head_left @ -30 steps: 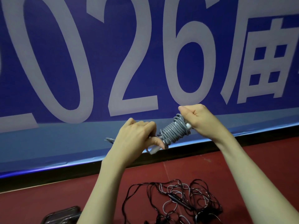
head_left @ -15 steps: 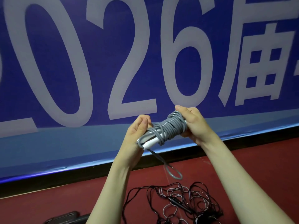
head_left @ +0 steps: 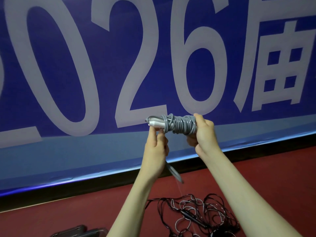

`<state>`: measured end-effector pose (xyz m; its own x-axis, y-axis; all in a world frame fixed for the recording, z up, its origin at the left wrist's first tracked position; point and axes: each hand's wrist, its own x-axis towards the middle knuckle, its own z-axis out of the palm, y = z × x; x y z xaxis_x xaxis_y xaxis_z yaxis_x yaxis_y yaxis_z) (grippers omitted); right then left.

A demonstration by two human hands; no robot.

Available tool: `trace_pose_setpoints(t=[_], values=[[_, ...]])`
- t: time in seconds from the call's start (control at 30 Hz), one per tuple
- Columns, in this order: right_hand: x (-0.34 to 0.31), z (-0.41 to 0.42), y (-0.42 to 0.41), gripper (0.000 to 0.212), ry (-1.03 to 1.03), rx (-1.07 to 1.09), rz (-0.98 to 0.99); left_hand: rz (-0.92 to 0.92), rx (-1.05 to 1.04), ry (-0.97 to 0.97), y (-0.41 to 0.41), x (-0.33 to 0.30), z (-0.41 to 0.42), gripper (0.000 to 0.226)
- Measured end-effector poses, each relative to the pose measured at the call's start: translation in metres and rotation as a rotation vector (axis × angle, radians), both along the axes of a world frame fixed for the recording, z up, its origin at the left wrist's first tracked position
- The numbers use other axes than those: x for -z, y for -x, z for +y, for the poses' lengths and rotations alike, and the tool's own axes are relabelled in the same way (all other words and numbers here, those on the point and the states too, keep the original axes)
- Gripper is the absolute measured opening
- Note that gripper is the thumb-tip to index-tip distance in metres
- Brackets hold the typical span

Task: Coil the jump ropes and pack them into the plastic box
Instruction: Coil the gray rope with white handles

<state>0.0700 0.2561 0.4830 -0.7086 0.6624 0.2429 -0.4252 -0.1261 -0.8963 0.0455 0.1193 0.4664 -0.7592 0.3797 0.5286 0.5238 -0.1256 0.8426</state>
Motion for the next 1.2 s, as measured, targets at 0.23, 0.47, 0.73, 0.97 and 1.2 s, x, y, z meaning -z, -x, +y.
trace_pose_setpoints(t=[0.23, 0.47, 0.73, 0.97, 1.2], values=[[0.004, 0.015, -0.007, 0.048, -0.250, 0.388, 0.065, -0.071, 0.057, 0.034, -0.004, -0.015, 0.003, 0.023], [0.004, -0.006, -0.009, 0.049, -0.388, 0.470, 0.201, -0.241, 0.013, -0.187, -0.014, -0.012, 0.016, 0.019], [0.008, -0.011, -0.002, 0.049, -0.381, 0.484, 0.230, -0.306, 0.155, -0.331, -0.005, -0.006, 0.020, 0.011], [0.006, -0.011, -0.002, 0.049, -0.397, 0.486, 0.222, -0.241, 0.165, -0.162, 0.011, -0.006, 0.005, 0.022], [0.008, -0.012, -0.005, 0.046, -0.595, 0.523, 0.262, 0.030, -0.096, 0.233, 0.010, -0.001, -0.008, 0.047]])
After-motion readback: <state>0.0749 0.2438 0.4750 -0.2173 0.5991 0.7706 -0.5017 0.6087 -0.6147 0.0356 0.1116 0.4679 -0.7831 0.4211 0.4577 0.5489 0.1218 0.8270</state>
